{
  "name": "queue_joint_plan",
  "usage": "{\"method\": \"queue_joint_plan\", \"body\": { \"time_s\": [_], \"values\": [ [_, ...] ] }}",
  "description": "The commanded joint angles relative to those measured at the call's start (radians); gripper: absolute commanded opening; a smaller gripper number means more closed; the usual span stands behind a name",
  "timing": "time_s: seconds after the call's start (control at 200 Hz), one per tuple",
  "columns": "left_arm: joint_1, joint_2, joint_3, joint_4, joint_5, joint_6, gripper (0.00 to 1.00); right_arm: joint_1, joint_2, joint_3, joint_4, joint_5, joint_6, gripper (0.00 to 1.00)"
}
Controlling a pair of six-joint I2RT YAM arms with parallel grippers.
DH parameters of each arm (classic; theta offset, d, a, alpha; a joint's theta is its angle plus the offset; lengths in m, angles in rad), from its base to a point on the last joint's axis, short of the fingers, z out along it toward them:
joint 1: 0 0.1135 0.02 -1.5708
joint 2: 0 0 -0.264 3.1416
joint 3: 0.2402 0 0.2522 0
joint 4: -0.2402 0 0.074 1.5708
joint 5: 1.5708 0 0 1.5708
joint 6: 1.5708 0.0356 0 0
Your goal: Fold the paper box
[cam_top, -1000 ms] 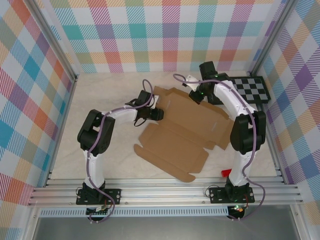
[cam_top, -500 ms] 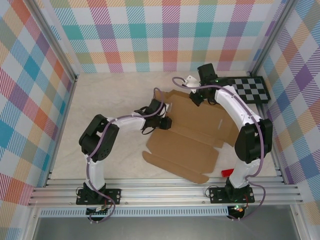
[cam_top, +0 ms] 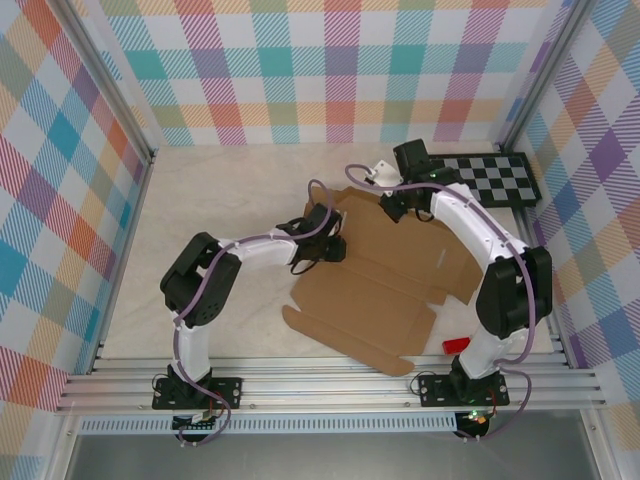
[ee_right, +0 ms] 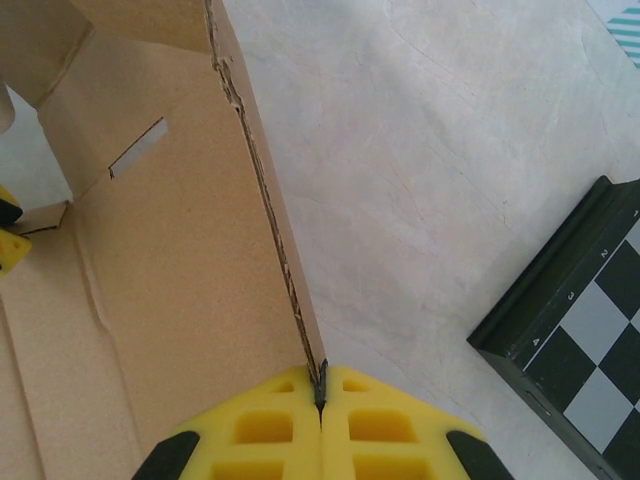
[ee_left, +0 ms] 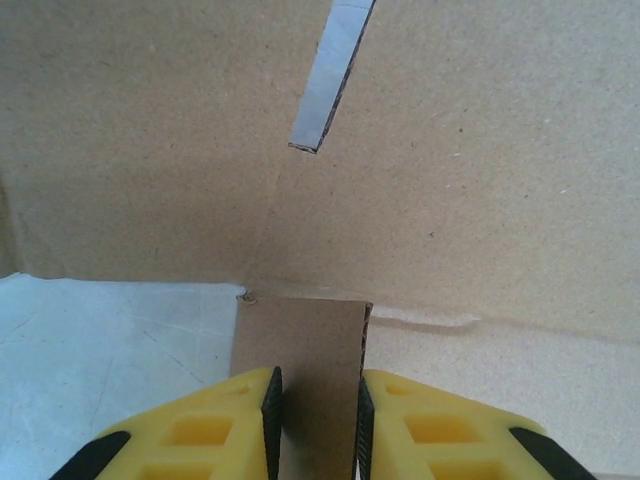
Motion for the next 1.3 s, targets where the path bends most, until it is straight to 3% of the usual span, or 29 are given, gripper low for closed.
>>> {"method": "queue_joint_plan", "body": {
  "time_s": [0.0,0.145,0.31,0.645,0.78,0.88,1.07,1.295],
  "values": [
    [-0.043,0.000,0.007,-0.027,-0.011,-0.045,0.30,0.011,-0.028,-0.027,0.055,-0.018,0.053,0.00],
    [-0.060,0.011,0.000,-0.027,-0.012,-0.076,0.32,0.015,-0.041,-0.049,0.072,-0.012,0.067,0.00],
    [-0.074,0.006,-0.012,-0.017,-0.015,-0.110,0.41,0.018,-0.052,-0.065,0.083,-0.005,0.070,0.00],
    [-0.075,0.030,-0.045,0.032,0.000,-0.129,0.39,0.024,-0.074,-0.081,0.089,0.005,0.069,0.00],
    [-0.074,0.009,-0.127,0.195,0.071,-0.081,0.40,0.030,-0.095,-0.114,0.120,0.002,0.051,0.00],
    [-0.063,-0.036,-0.131,0.184,0.080,-0.018,0.40,0.040,-0.119,-0.156,0.161,0.001,0.016,0.00],
    [-0.002,-0.188,-0.062,0.056,0.079,0.067,0.47,0.042,-0.140,-0.195,0.203,0.034,-0.042,0.00],
    [0.166,-0.365,-0.062,-0.071,0.137,0.139,0.49,0.042,-0.160,-0.204,0.233,0.072,-0.147,0.00]
  ]
}}
